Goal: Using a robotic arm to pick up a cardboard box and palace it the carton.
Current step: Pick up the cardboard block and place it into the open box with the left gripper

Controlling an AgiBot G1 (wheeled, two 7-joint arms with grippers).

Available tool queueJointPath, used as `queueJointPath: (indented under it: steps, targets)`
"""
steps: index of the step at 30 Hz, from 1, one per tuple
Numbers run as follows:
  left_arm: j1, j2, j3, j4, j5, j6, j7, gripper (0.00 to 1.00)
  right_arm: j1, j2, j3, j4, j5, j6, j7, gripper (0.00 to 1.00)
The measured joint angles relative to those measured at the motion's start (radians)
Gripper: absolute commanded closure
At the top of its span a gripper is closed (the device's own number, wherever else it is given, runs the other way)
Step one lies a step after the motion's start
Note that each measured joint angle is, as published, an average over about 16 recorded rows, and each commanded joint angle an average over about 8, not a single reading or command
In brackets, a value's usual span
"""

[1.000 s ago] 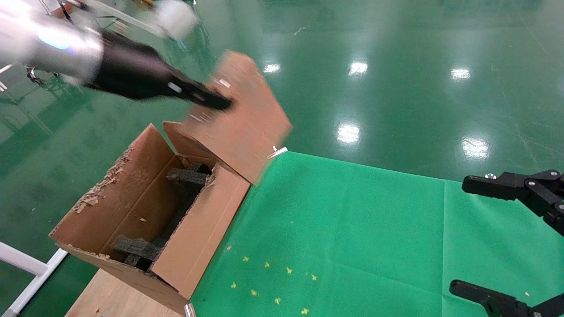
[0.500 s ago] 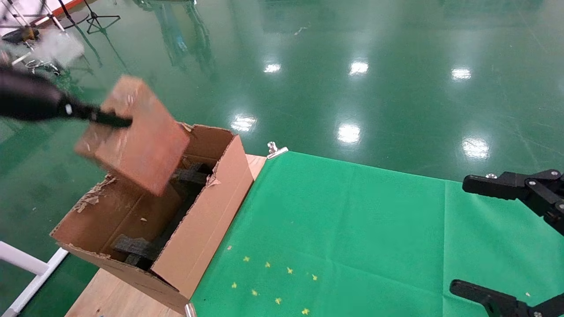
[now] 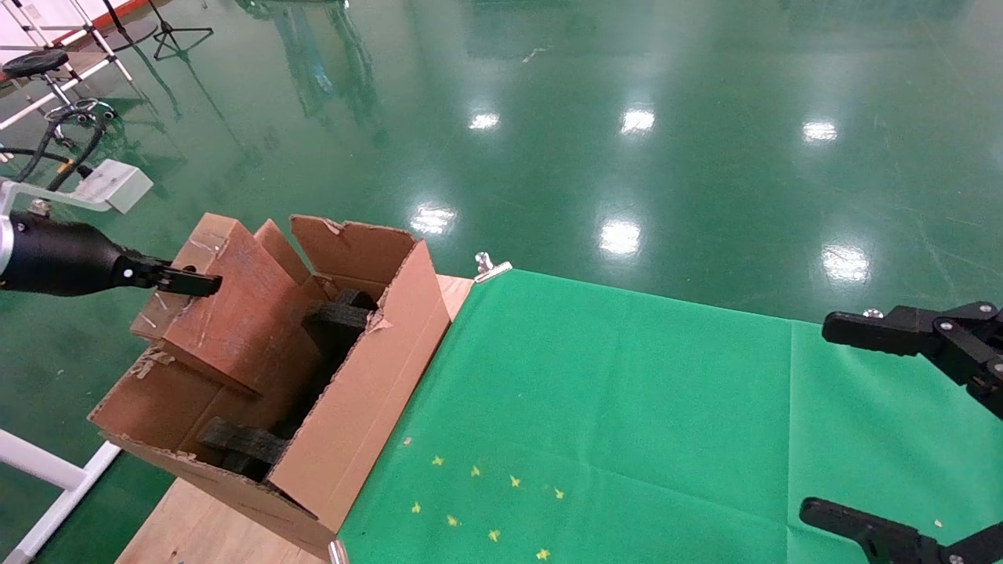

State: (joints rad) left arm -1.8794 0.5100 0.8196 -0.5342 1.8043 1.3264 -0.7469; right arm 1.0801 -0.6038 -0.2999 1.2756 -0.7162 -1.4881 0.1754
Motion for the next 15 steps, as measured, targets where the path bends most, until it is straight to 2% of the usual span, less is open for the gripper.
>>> queueJointPath:
  steps: [7, 15]
  targets:
    - [-0.003, 0.049, 0.016, 0.142, 0.037, -0.077, 0.103, 1.0, 0.0, 0.0, 0.0, 0.0, 0.0, 0.0, 0.0, 0.0]
    - [0.012, 0.119, 0.028, 0.284, 0.061, -0.163, 0.165, 1.0, 0.0, 0.0, -0.001, 0.0, 0.0, 0.0, 0.0, 0.0]
